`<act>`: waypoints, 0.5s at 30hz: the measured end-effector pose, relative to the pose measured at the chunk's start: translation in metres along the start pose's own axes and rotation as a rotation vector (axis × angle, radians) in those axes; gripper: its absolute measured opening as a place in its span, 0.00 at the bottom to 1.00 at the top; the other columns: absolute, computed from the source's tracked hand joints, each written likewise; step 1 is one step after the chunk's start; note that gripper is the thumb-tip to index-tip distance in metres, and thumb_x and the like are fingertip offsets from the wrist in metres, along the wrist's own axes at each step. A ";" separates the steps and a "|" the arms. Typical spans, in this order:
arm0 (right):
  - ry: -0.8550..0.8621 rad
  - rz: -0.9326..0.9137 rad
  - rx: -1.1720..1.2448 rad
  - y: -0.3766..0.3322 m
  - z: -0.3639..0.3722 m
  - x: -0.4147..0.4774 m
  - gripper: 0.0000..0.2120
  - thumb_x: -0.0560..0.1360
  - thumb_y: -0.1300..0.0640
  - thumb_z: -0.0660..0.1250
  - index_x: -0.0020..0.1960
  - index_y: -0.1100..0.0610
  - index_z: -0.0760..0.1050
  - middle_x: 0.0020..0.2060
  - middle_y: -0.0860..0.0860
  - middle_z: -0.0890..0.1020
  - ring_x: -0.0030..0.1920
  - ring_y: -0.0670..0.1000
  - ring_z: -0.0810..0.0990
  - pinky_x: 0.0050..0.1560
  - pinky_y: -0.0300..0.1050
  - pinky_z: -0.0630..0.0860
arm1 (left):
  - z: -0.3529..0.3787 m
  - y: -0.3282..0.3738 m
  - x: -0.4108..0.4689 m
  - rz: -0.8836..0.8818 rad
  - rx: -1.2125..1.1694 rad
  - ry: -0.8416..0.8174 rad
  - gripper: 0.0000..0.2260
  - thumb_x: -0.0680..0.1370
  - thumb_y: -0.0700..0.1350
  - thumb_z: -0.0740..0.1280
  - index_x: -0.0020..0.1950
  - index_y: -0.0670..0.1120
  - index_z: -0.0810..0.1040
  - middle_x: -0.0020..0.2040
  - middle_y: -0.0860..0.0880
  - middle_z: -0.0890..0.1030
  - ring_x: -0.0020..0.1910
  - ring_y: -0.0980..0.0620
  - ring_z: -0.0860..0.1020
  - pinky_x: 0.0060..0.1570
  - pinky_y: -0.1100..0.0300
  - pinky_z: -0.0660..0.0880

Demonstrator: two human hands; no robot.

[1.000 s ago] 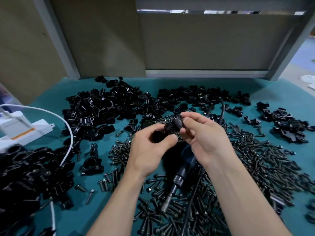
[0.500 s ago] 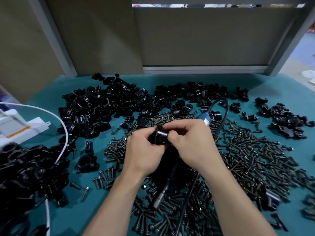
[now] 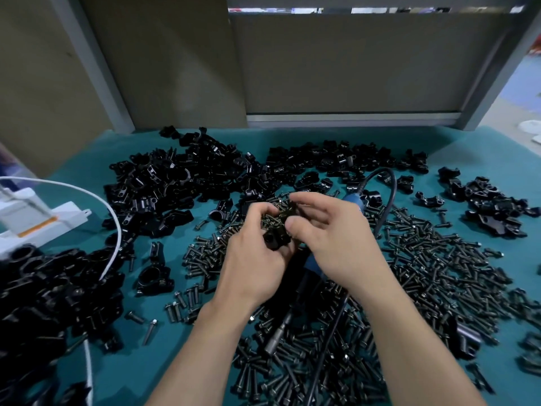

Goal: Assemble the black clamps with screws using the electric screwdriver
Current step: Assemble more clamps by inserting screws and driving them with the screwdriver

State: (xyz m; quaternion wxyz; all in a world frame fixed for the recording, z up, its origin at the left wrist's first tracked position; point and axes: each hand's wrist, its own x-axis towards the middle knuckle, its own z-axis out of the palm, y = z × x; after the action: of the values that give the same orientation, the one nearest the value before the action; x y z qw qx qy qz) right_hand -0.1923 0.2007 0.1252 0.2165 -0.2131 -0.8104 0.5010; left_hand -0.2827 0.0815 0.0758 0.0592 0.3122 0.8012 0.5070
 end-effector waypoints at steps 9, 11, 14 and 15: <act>-0.162 -0.009 0.194 0.004 -0.009 0.000 0.13 0.76 0.57 0.76 0.56 0.40 0.85 0.44 0.42 0.89 0.48 0.41 0.87 0.51 0.35 0.81 | -0.007 0.012 -0.004 -0.057 -0.375 -0.103 0.29 0.59 0.51 0.67 0.61 0.62 0.72 0.42 0.53 0.81 0.44 0.43 0.82 0.42 0.44 0.76; -0.180 -0.015 0.211 0.004 -0.010 -0.001 0.16 0.75 0.59 0.77 0.56 0.42 0.85 0.44 0.45 0.89 0.48 0.45 0.88 0.55 0.42 0.83 | -0.006 0.012 -0.004 -0.076 -0.468 -0.113 0.28 0.59 0.49 0.65 0.60 0.60 0.74 0.47 0.52 0.80 0.64 0.27 0.73 0.54 0.32 0.72; -0.212 -0.008 0.178 0.002 -0.012 -0.002 0.23 0.73 0.66 0.77 0.62 0.45 0.83 0.47 0.46 0.89 0.48 0.50 0.89 0.59 0.54 0.83 | -0.005 0.011 -0.004 -0.110 -0.596 -0.120 0.30 0.57 0.49 0.64 0.60 0.58 0.77 0.43 0.53 0.79 0.64 0.23 0.68 0.52 0.40 0.71; -0.213 -0.008 0.147 0.001 -0.012 -0.003 0.24 0.73 0.68 0.75 0.63 0.45 0.83 0.47 0.45 0.89 0.47 0.50 0.89 0.59 0.55 0.83 | -0.005 0.010 -0.003 -0.118 -0.621 -0.135 0.31 0.56 0.49 0.64 0.61 0.58 0.77 0.46 0.52 0.79 0.67 0.23 0.67 0.55 0.37 0.71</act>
State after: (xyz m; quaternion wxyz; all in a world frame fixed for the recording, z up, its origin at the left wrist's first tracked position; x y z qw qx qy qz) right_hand -0.1833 0.2082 0.1288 0.1465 -0.1390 -0.7907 0.5780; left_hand -0.2781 0.0787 0.0862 0.2339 0.2653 0.6193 0.7010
